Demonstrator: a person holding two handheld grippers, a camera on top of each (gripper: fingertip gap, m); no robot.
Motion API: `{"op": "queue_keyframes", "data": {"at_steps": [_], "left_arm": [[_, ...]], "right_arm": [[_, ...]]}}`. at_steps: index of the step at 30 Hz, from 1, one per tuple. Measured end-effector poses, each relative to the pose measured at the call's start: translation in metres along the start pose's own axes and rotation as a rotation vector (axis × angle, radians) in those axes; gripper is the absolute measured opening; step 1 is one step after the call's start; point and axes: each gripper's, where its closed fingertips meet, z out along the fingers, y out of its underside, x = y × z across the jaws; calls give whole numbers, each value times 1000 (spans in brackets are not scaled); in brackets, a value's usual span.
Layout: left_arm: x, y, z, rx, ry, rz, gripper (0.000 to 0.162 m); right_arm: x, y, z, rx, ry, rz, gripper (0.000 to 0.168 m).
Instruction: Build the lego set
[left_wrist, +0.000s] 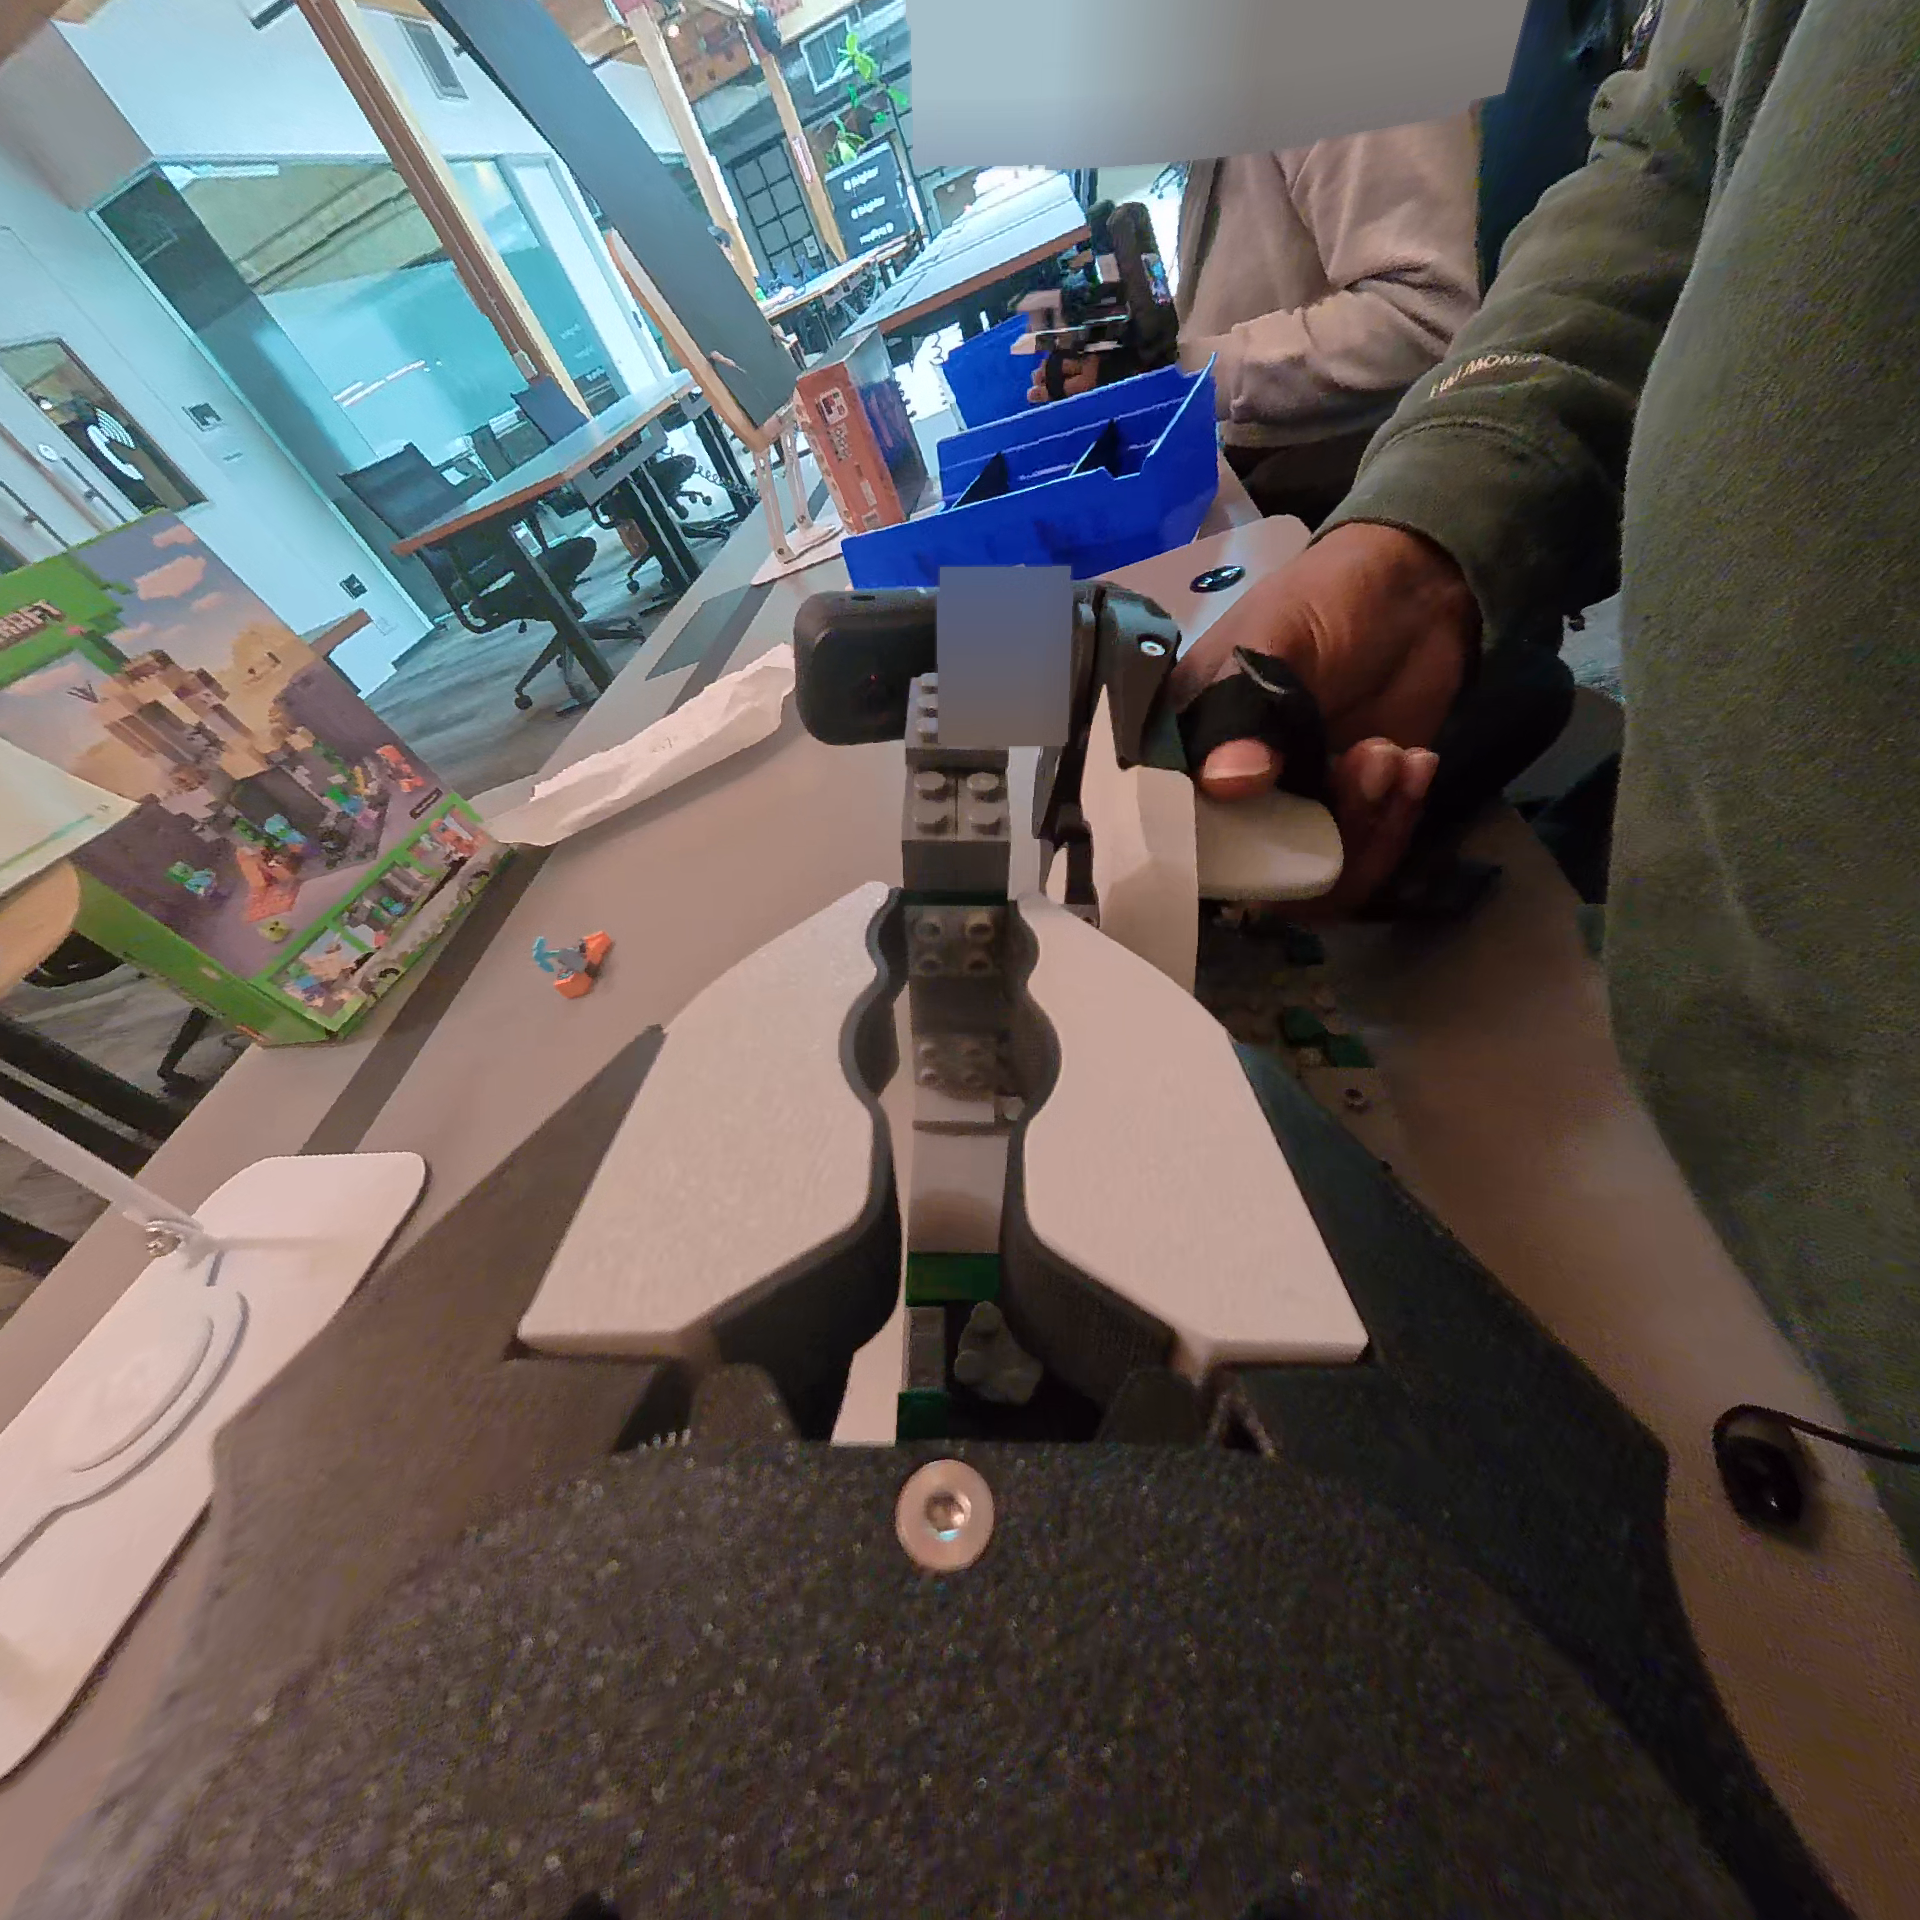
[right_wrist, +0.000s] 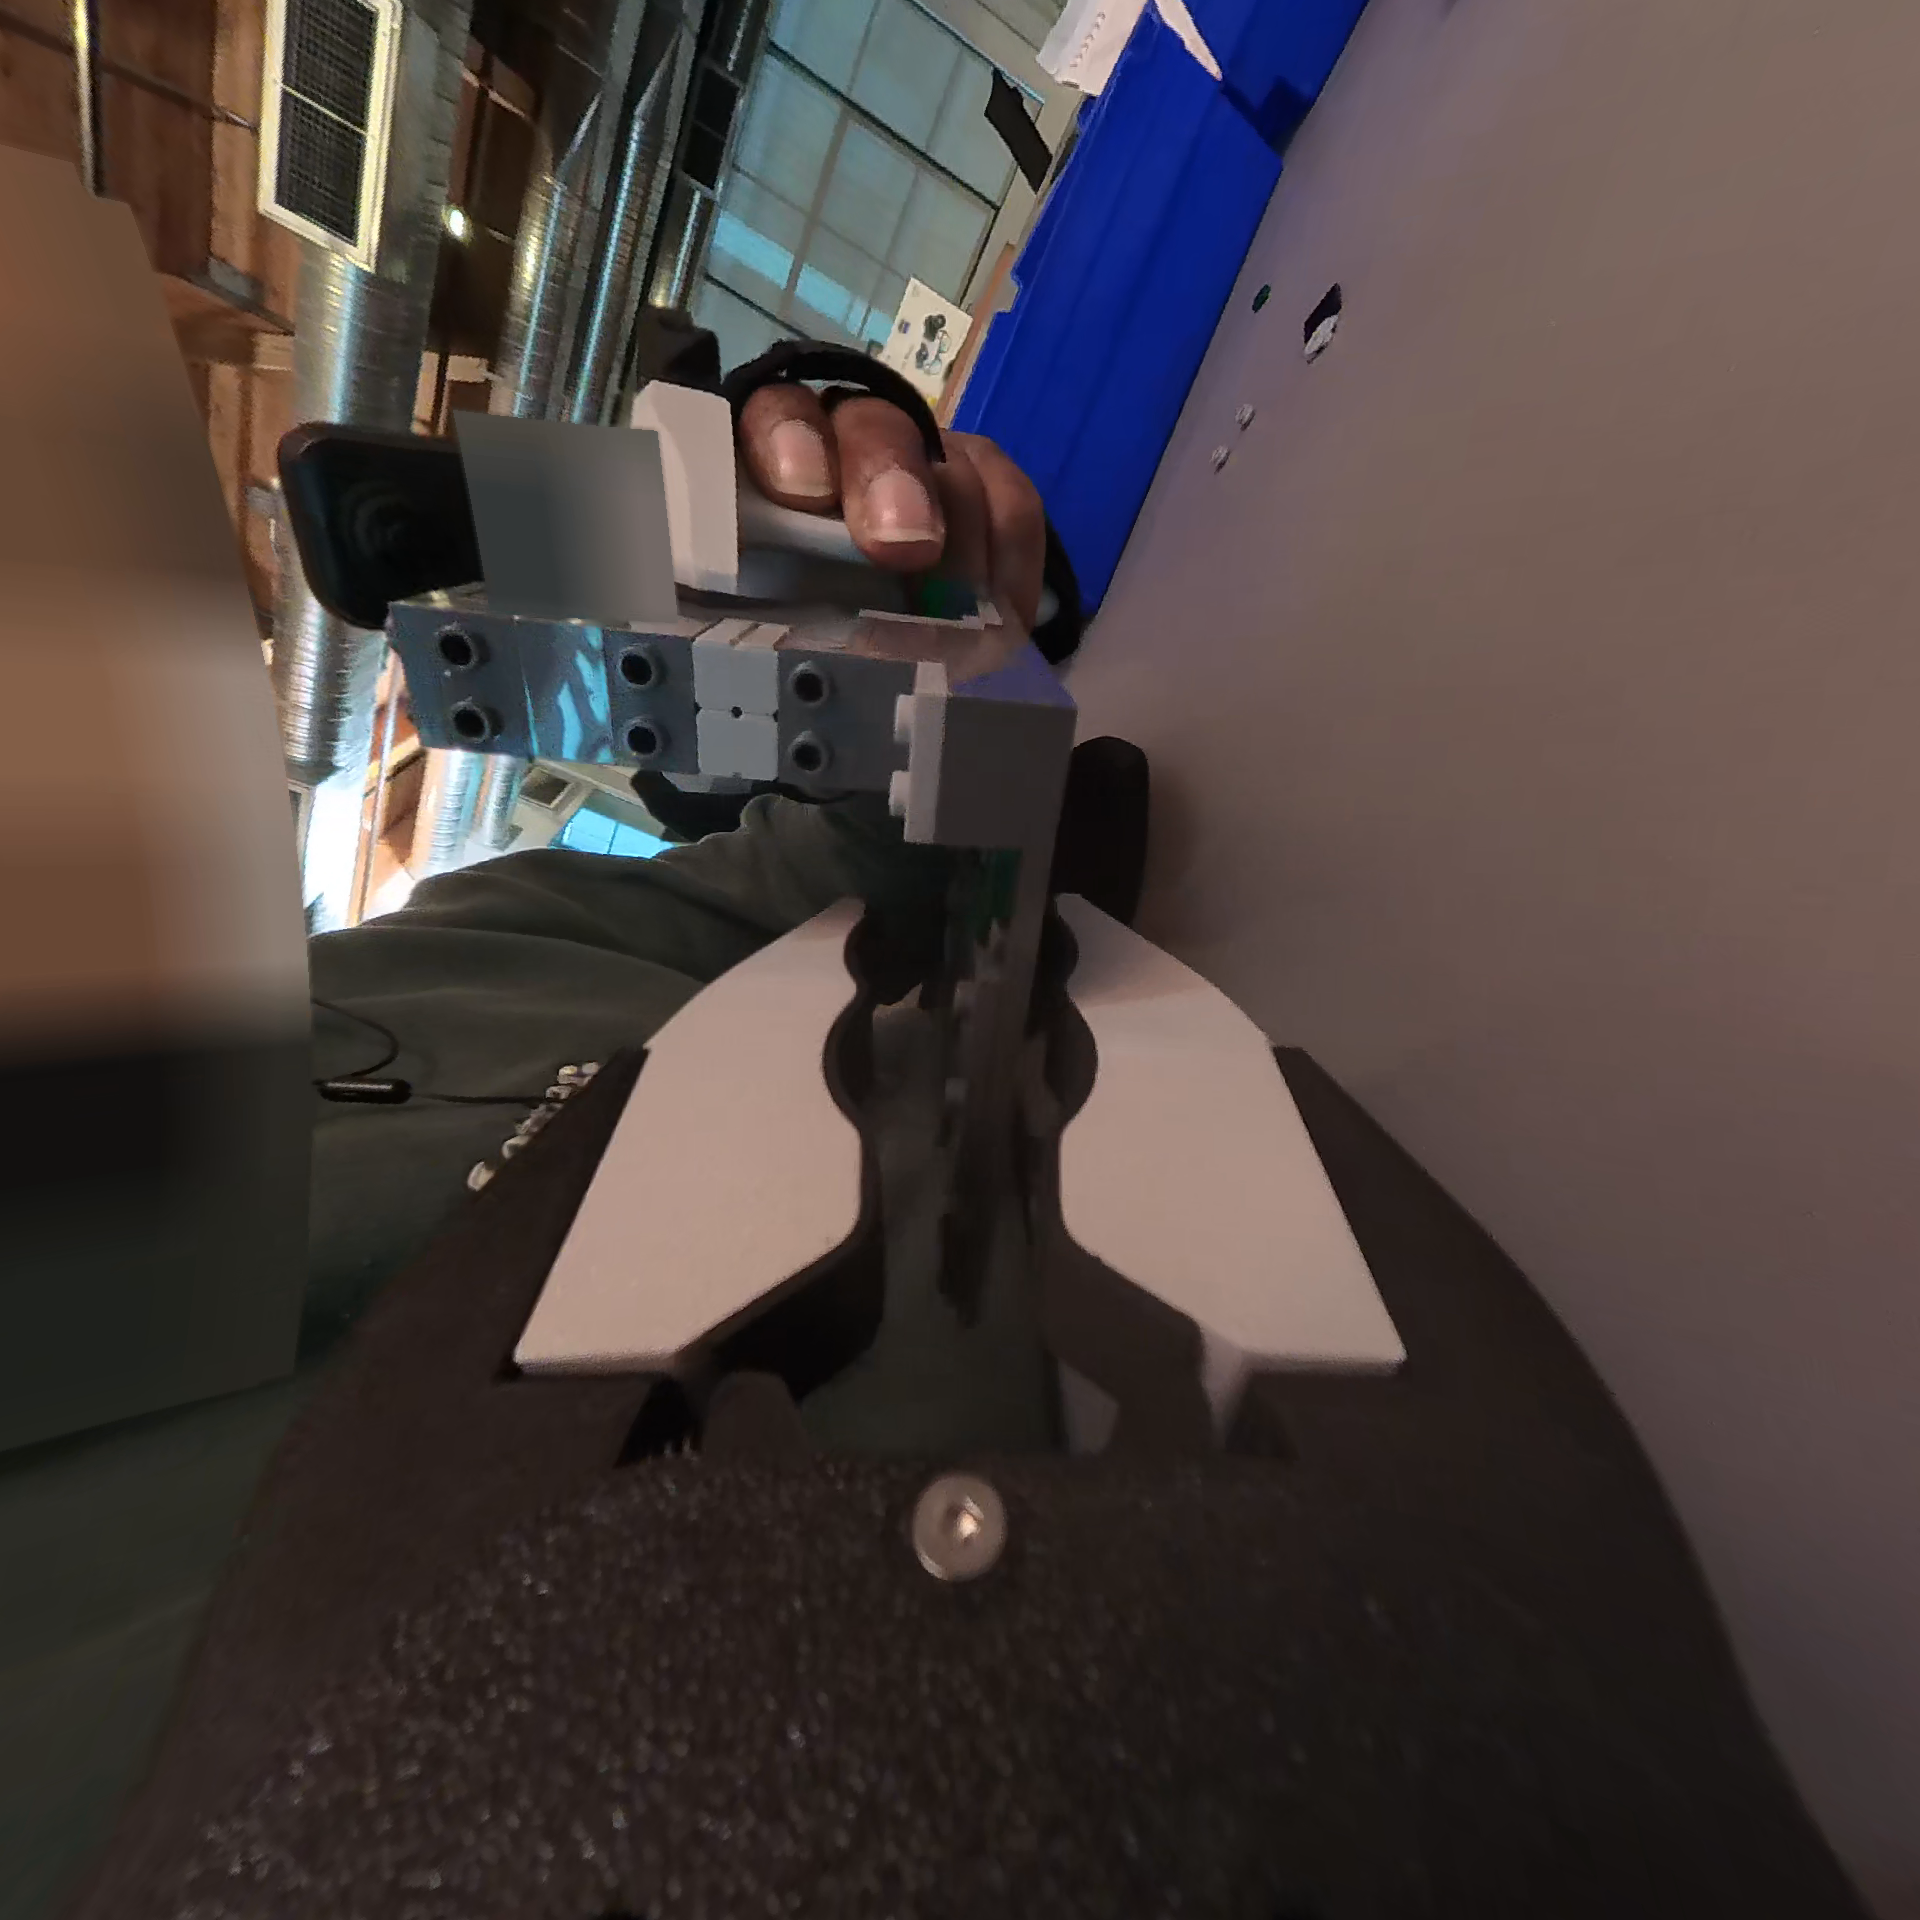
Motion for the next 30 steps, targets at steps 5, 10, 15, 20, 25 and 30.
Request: {"op": "queue_keyframes", "data": {"at_steps": [5,10,15,20,25,30], "left_arm": [[3,-1,3,-1,6,8,17],[4,-2,2,-12,-8,35,17],[6,-12,-2,12,-32,91,17],[-1,-19,-6,9,-83,152,17],[-17,-24,-13,8,-157,148,17],[-31,-36,-12,21,-252,153,17]], "right_arm": [[3,-2,4,13,11,-25,9],[5,-4,4,23,35,-64,8],[-4,-4,6,4,9,-101,8],[-12,-2,1,-20,-39,-106,47],[-7,17,-5,-3,-2,-84,50],[-14,11,11,144,-45,-69,36]]}}
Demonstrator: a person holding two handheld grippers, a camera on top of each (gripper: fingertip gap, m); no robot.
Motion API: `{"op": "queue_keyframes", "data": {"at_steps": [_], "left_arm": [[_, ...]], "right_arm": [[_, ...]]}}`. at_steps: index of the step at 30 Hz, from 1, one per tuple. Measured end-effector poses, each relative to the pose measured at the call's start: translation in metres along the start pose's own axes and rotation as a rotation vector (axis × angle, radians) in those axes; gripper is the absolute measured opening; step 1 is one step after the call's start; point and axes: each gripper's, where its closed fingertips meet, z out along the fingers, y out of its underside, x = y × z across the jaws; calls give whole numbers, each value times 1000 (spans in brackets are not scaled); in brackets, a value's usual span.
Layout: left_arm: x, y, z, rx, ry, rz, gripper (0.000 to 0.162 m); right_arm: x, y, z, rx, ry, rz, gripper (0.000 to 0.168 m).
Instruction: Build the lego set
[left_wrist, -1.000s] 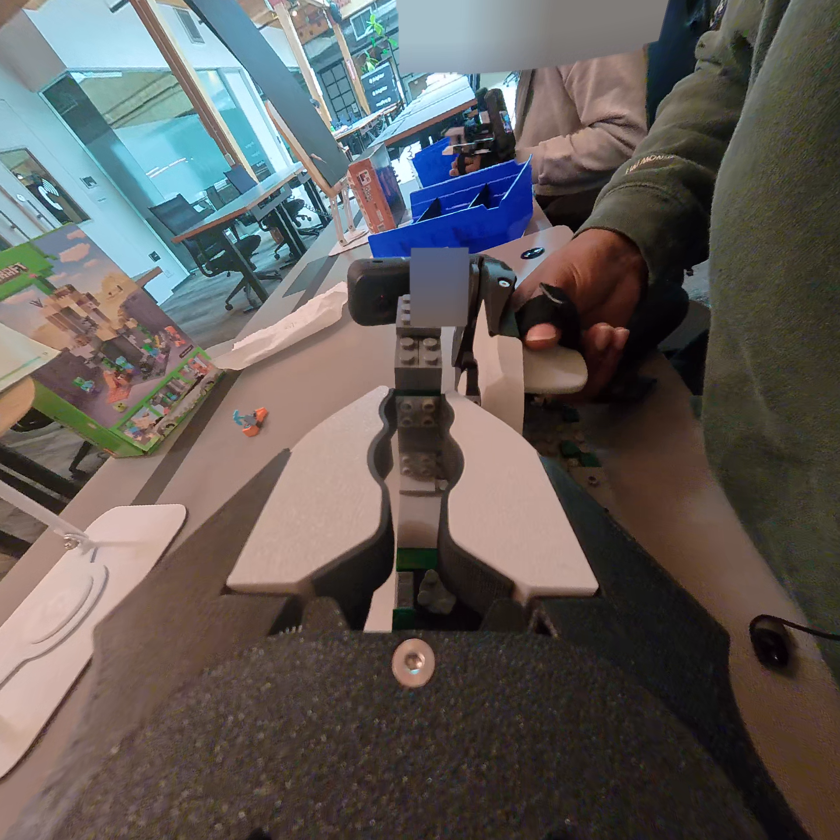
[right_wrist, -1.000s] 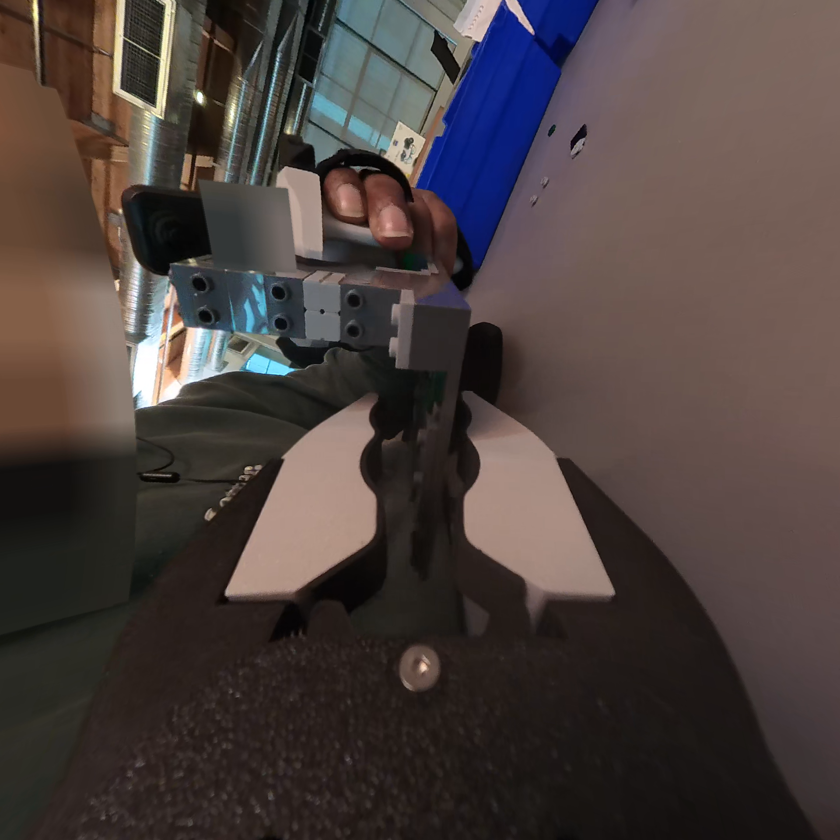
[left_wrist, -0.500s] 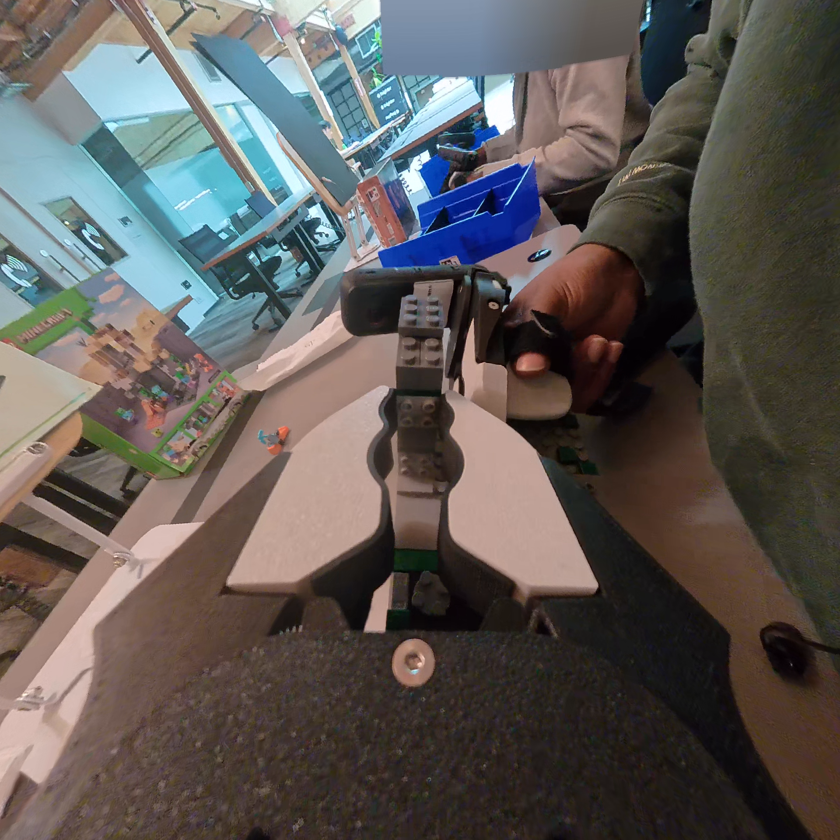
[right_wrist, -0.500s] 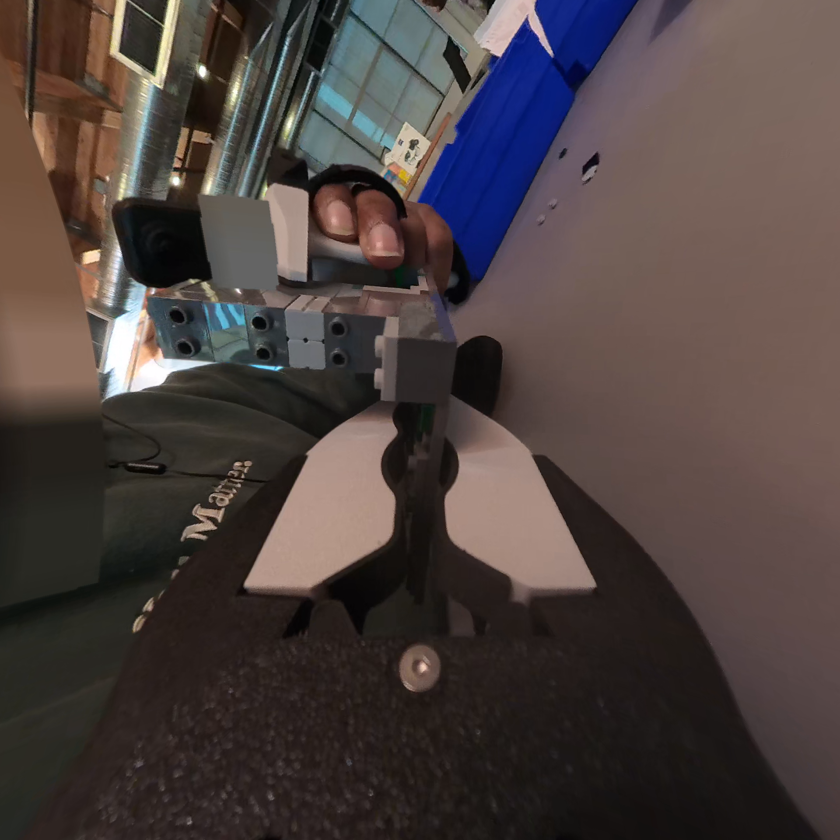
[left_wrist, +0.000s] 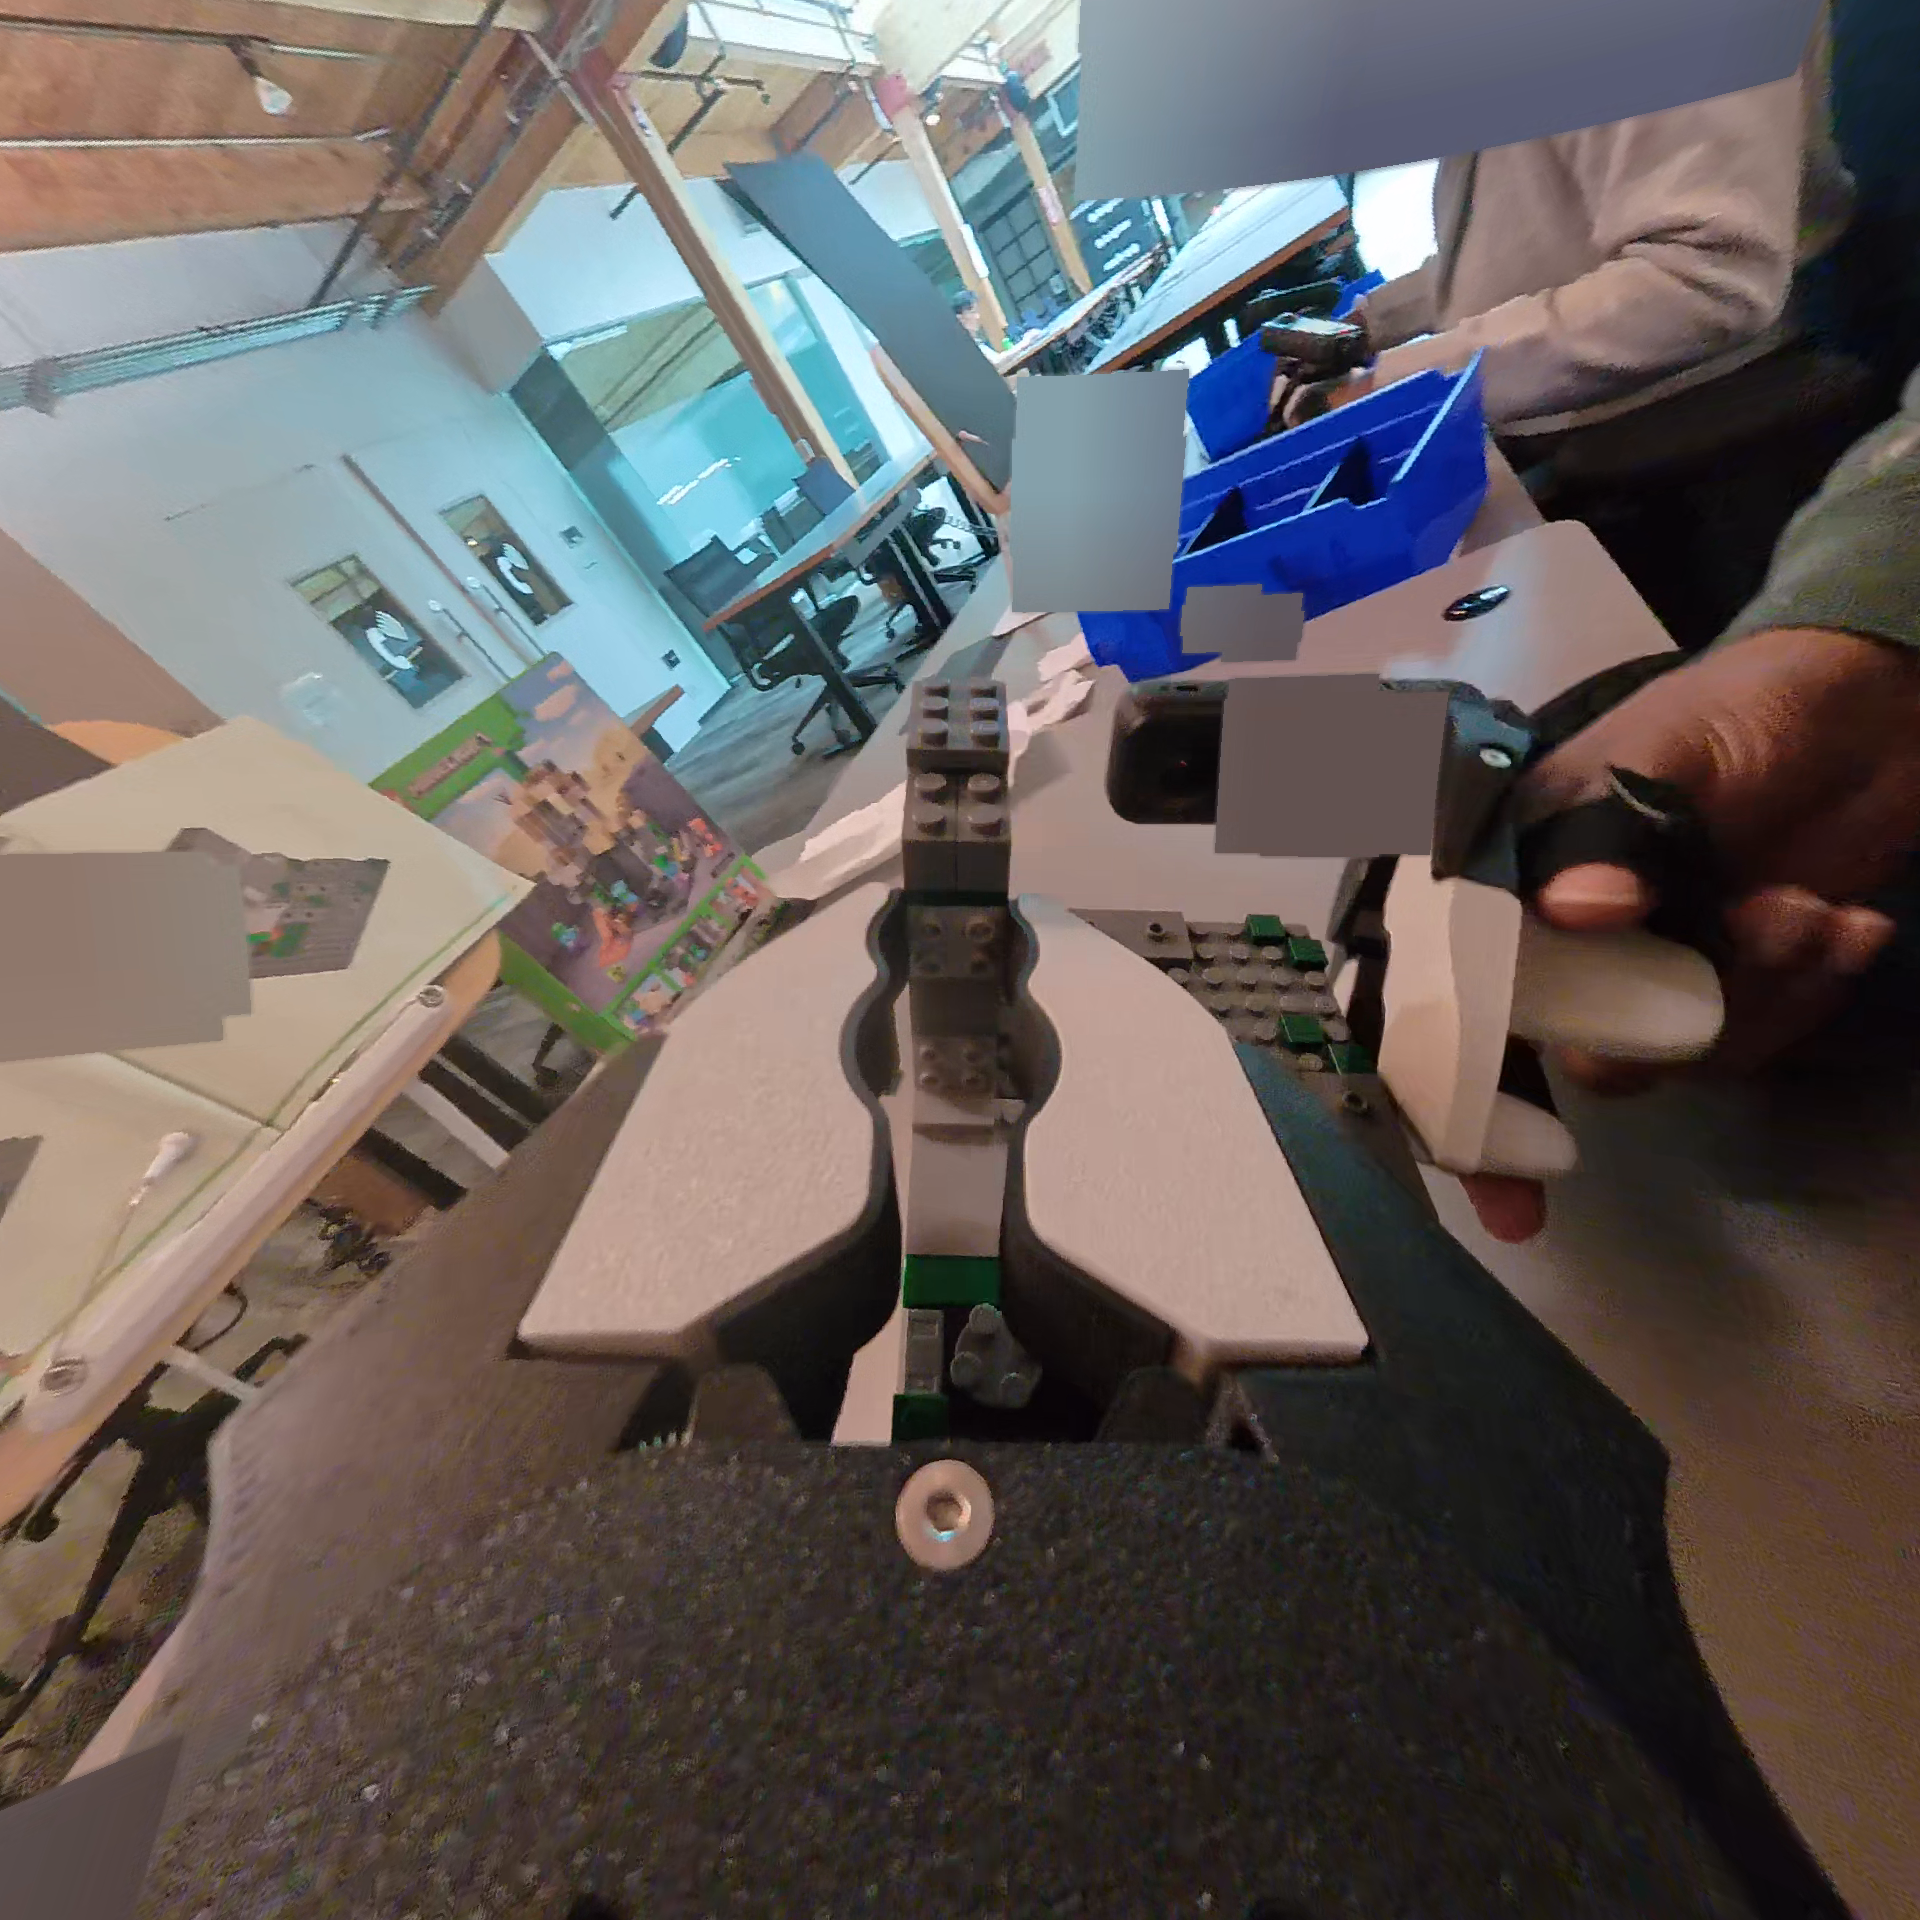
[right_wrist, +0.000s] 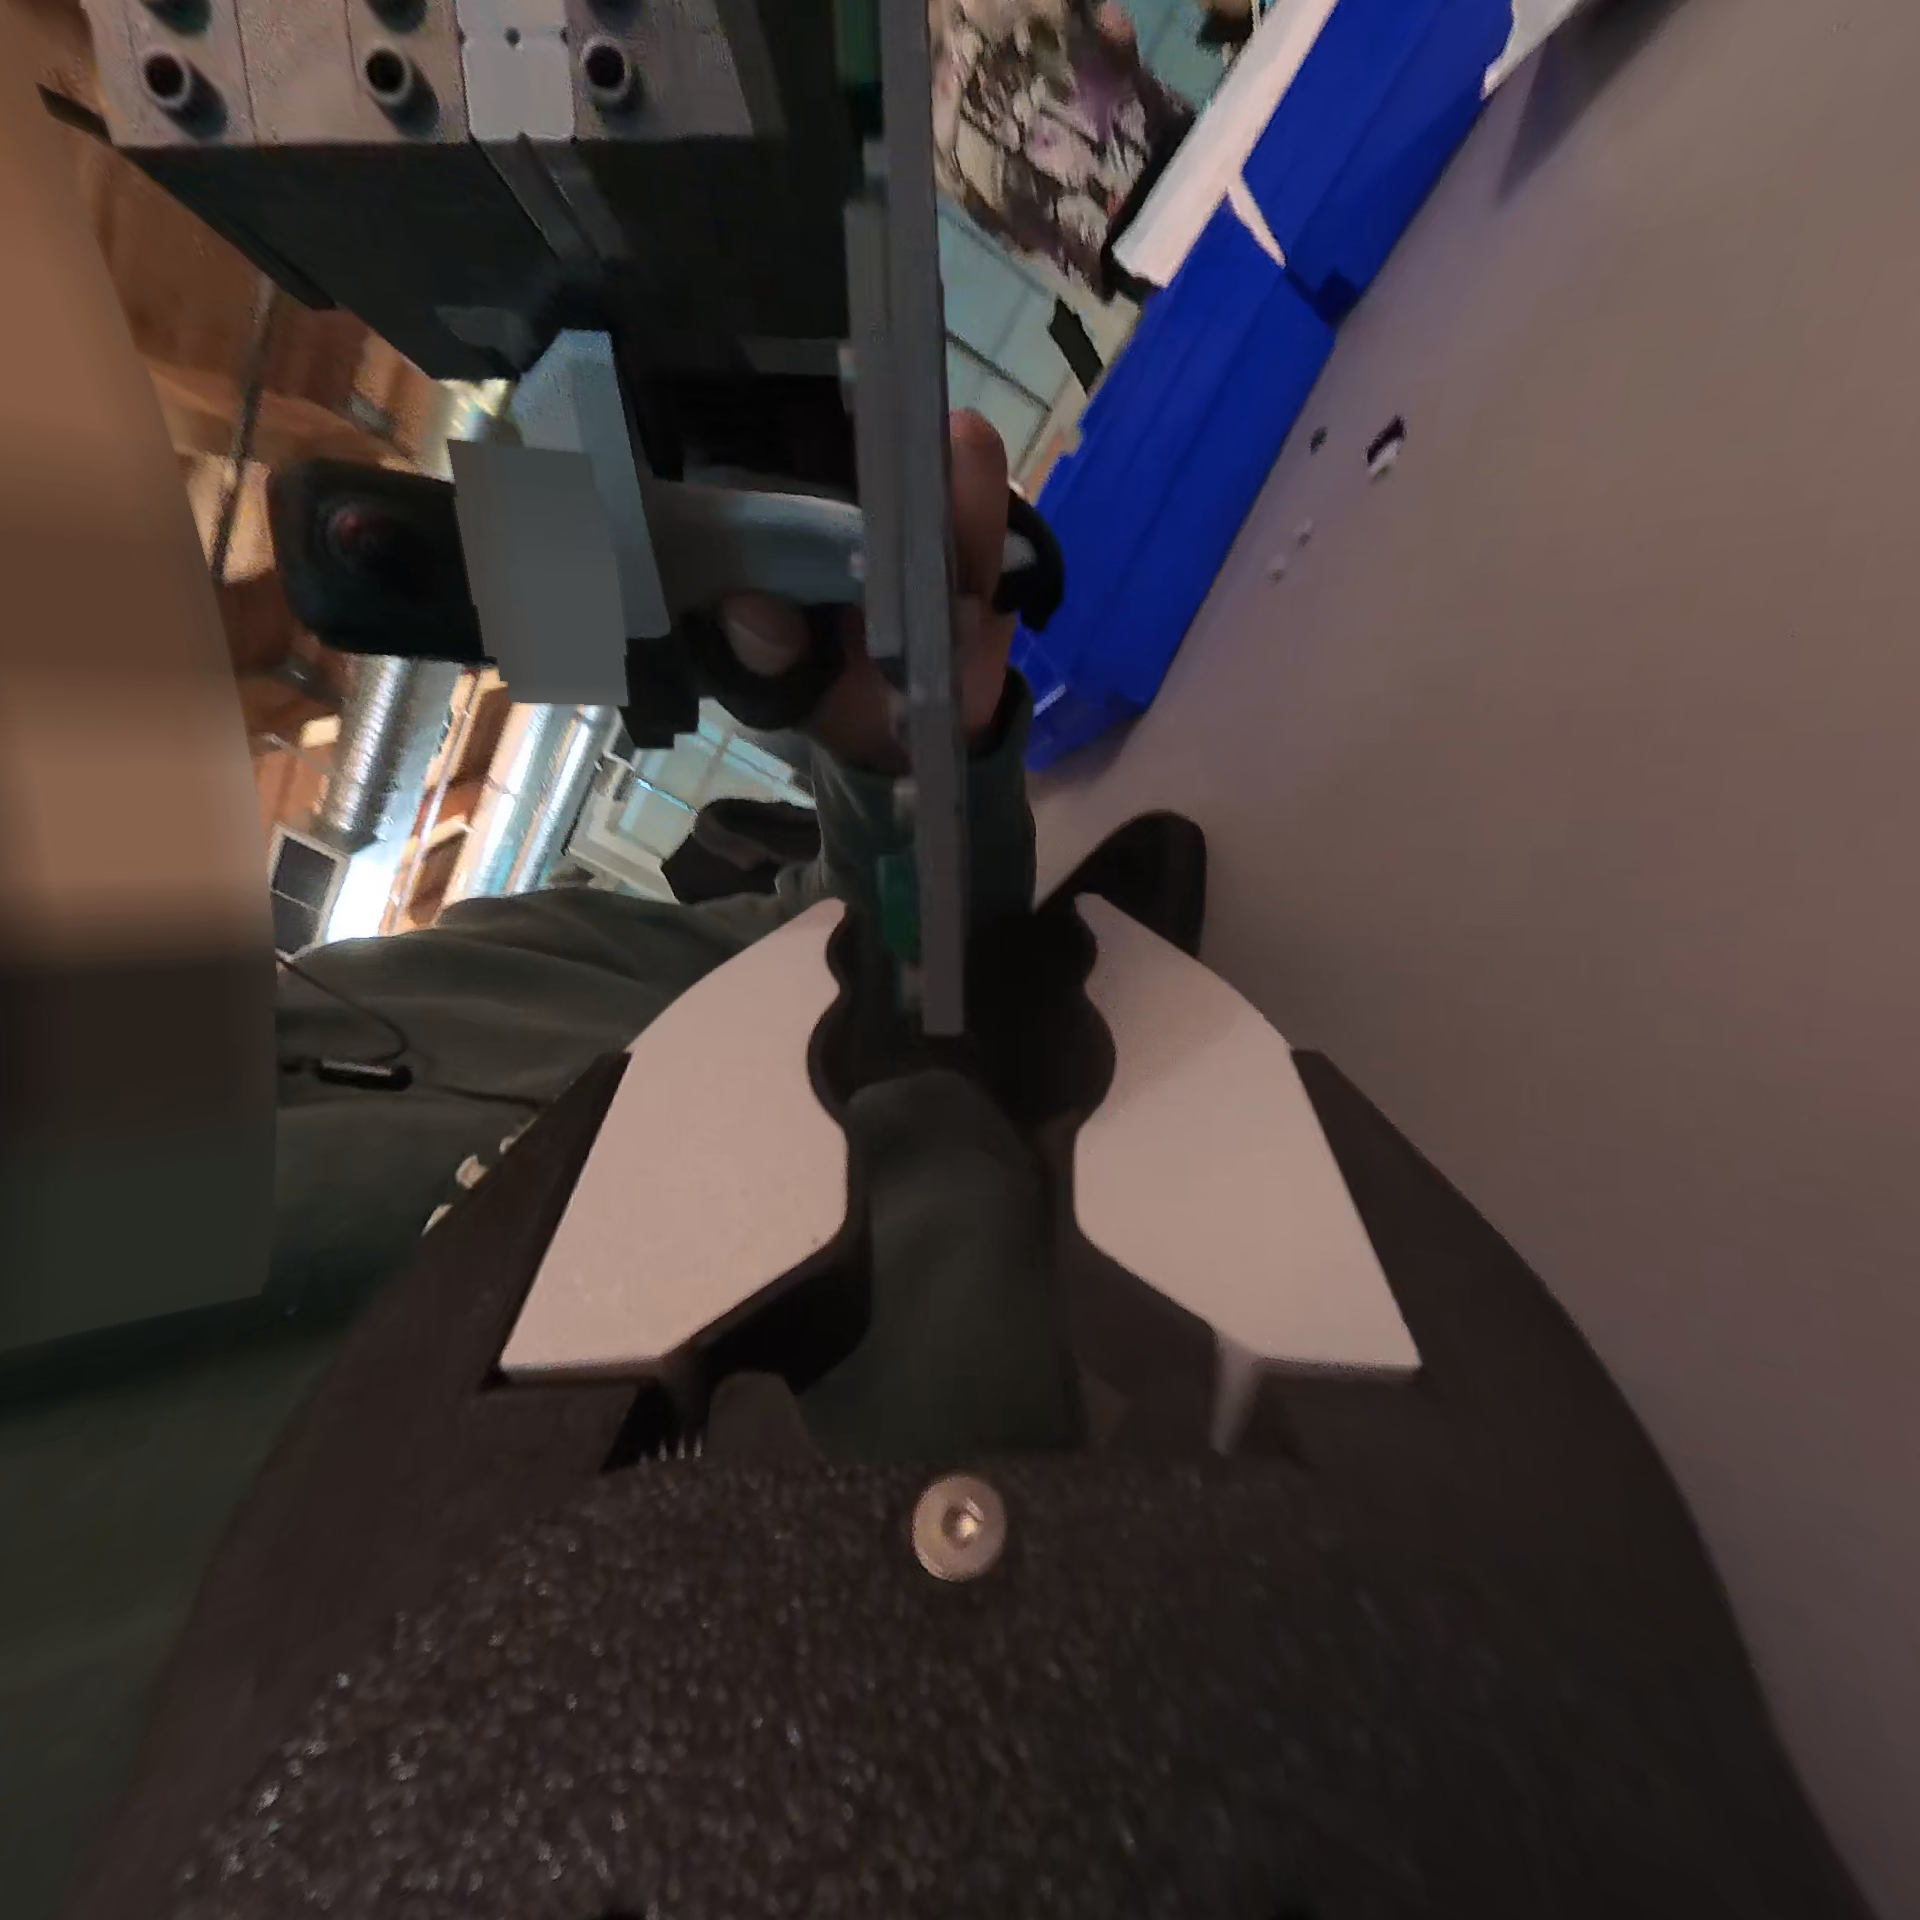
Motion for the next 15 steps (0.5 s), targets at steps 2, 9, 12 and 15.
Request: {"op": "queue_keyframes", "data": {"at_steps": [2,9,12,15], "left_arm": [[-4,-4,1,0,-22,11,17],[-10,-14,2,10,-61,39,17],[-11,-19,3,13,-84,51,17],[-14,-21,4,5,-104,72,17]], "right_arm": [[-5,-8,5,61,-33,-16,26],[-14,-24,7,163,-56,-105,9],[-15,-27,6,174,-40,-156,9],[-15,-31,5,177,-44,-187,8]]}}
